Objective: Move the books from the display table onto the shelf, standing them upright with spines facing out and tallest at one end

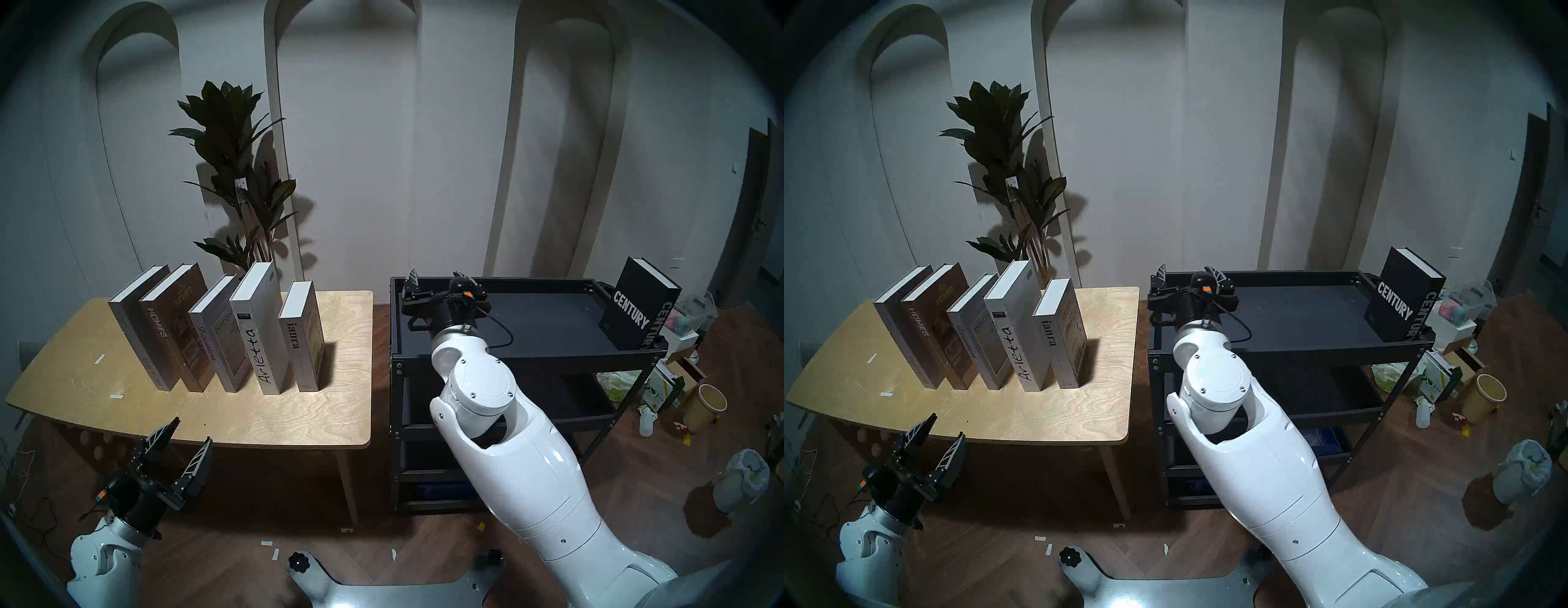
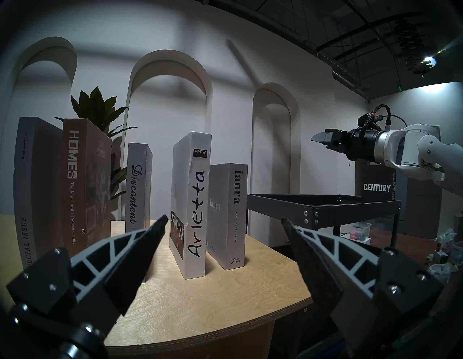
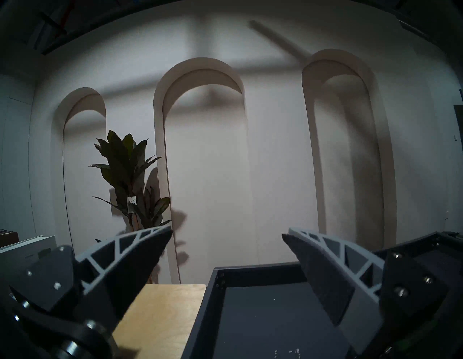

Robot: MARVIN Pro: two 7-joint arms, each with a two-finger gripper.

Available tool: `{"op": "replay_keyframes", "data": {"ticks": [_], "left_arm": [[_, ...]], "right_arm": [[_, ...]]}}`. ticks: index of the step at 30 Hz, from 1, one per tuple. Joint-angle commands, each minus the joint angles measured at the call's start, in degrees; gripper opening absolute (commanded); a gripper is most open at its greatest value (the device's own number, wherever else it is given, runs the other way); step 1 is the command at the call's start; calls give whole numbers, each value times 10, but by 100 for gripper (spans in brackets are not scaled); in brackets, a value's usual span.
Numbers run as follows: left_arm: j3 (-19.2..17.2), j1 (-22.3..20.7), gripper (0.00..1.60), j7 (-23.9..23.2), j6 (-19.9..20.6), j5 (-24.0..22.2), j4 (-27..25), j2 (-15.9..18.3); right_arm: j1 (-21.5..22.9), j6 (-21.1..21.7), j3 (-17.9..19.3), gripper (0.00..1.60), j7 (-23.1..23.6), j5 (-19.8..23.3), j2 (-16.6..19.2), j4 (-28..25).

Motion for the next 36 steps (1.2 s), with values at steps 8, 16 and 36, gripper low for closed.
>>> {"op": "replay_keyframes", "data": {"ticks": [8, 16, 36], "left_arm": [[-1, 2, 160, 0, -1, 0, -10, 0], [-1, 2, 160, 0, -1, 0, -10, 0], [-1, 2, 160, 0, -1, 0, -10, 0]], "right_arm": [[2, -74, -99, 160, -38, -81, -41, 56], [40, -123, -153, 160, -83, -81, -60, 116], [119, -168, -269, 160, -199, -51, -107, 223]]}}
